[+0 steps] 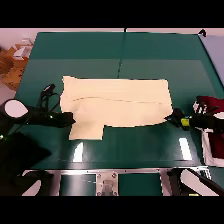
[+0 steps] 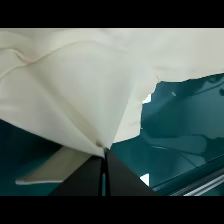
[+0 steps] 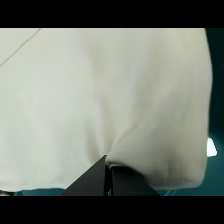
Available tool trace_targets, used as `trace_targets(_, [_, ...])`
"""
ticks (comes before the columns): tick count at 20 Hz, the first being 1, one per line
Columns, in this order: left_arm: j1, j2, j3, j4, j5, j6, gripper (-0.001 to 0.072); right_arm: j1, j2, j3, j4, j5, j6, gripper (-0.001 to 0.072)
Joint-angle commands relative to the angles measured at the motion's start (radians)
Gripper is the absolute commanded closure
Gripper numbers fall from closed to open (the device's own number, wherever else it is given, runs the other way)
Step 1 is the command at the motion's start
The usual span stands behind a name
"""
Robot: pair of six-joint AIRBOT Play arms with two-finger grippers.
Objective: Fold the shirts.
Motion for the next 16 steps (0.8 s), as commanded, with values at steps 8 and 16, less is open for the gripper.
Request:
trace_targets(8, [0.001,-0.120,0.276,0.124,0.062,-0.023,0.0687,0.048,-0.007,0.249,-0.004,-0.005,0.032,0.0700])
trace_targets(16, [0.001,-0.570,0.723,0.217,0.119,-0.019,0.0686,0.124,-0.377,0.580,0.079,-0.072,0.031,0.0699])
